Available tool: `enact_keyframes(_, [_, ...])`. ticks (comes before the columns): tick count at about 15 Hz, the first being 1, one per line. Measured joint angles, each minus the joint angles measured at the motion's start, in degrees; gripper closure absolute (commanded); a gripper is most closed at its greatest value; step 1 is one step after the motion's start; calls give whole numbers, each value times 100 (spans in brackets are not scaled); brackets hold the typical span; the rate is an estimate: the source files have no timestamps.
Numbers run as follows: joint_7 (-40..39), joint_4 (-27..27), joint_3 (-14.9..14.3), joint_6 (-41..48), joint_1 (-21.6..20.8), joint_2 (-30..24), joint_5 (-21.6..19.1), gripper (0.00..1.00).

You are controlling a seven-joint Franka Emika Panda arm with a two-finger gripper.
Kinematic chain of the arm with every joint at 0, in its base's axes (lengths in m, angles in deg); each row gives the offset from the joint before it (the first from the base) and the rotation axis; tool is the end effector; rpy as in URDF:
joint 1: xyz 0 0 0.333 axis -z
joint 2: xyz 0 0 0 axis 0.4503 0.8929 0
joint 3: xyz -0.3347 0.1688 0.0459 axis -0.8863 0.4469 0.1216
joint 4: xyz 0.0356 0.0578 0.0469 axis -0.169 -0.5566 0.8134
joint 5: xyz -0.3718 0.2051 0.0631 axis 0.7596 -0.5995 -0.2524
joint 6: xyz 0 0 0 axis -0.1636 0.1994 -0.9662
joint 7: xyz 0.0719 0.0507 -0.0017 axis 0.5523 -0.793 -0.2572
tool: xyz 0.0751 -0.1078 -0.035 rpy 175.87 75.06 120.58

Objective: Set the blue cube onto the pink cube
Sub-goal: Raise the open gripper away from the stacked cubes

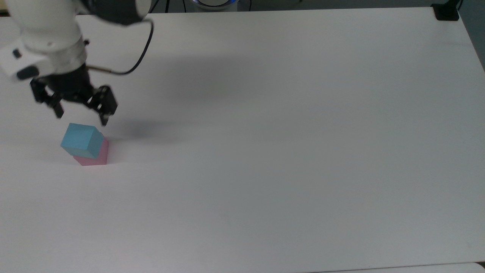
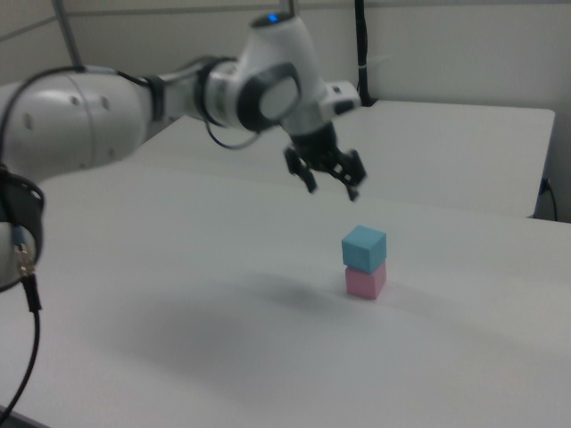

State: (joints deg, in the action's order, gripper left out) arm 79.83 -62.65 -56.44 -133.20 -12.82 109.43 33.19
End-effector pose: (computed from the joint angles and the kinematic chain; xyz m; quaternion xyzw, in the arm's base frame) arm 0.7612 -0.2100 0.5124 0.9904 -0.0519 0.1140 0.0586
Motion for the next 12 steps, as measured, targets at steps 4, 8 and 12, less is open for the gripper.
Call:
enact_keyframes(4, [814, -263, 28, 1282, -690, -912, -2, 0])
enact_keyframes(8, [1047, -622, 32, 2113, -1147, -1538, -1, 0])
enact_keyframes(12, [1047, -959, 30, 2411, -1235, -1969, -1, 0])
